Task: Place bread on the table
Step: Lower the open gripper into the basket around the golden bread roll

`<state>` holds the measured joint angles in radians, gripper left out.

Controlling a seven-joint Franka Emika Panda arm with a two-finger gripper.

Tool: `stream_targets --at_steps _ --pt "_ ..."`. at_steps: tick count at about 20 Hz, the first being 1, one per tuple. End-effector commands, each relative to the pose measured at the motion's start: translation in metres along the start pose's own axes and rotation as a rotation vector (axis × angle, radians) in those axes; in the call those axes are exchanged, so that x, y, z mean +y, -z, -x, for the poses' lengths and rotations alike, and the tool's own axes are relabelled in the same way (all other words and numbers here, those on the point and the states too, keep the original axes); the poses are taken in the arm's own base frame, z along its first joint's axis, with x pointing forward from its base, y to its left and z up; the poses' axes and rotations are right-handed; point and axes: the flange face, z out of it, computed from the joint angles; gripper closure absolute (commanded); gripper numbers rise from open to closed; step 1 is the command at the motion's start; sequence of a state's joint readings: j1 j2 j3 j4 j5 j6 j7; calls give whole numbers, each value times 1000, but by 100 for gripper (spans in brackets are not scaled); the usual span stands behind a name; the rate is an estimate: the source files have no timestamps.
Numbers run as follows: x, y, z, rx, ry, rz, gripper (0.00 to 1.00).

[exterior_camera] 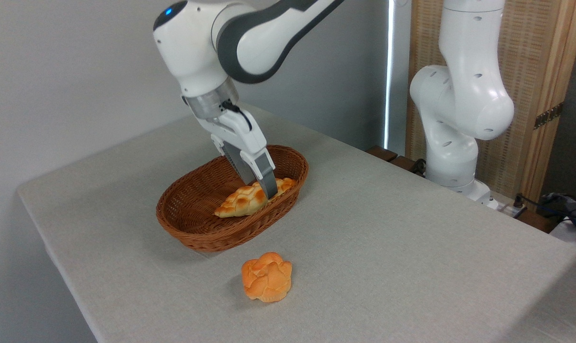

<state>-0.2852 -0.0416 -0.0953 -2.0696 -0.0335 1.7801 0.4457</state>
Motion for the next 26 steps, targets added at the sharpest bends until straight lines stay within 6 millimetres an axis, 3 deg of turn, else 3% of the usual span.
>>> stream_targets --at_steps 1,9,11,13,15,26 --pt "1 -14 -10 -21 -3 -19 0" --pt "15 -33 -25 -69 -35 -36 0" --pt "15 -33 -26 -68 -37 -38 12" --pt "13 -32 -28 -48 -38 -46 34" --pt "13 -31 -29 -43 -41 -48 49" --pt "12 -33 -30 -44 -45 -48 49"
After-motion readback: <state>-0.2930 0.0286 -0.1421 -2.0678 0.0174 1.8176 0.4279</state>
